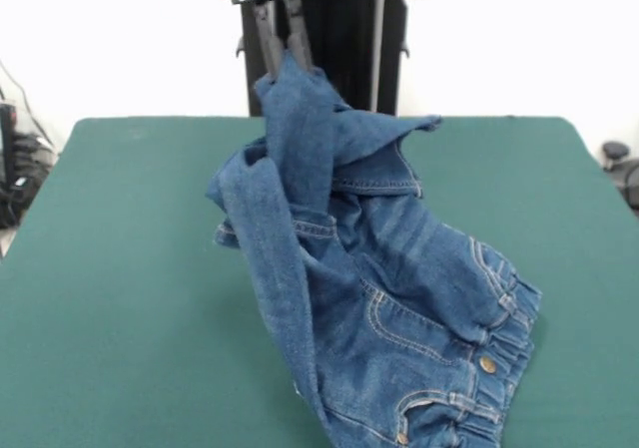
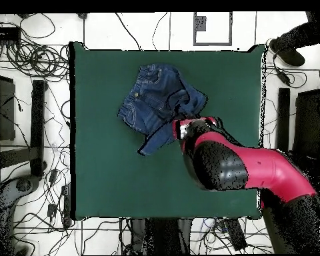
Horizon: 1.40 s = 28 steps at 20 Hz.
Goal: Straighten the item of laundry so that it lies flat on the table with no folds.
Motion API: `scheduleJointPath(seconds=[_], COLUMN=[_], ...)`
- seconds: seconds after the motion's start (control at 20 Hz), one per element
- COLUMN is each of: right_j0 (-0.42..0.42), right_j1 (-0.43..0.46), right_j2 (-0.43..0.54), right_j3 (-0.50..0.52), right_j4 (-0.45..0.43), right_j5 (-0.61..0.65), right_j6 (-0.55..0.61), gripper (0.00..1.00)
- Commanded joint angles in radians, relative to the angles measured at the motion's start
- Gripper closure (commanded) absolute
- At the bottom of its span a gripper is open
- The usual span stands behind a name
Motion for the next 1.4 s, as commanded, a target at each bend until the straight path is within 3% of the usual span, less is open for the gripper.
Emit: scheduleJointPath(seconds=[0.05,0.35,0.5,0.65,0.75,0.9,1.4], right_j0=[0.027,0.032,0.022,-0.026,-0.088,-0.128,-0.137], right_j1=[-0.023,-0.038,0.036,0.042,-0.029,-0.106,-0.284], right_j2=[0.145,0.15,0.145,0.216,0.312,0.369,0.396], right_j3=[0.082,0.069,0.086,0.092,0.103,0.109,0.082], right_j4=[0.007,0.023,-0.039,-0.011,0.067,0.138,0.273], right_j5=[-0.088,-0.09,-0.18,-0.187,-0.08,0.001,0.18], right_j6=[0.088,0.114,0.108,0.116,0.097,0.1,0.066], gripper=[1.0,1.0,1.0,1.0,1.0,1.0,1.0])
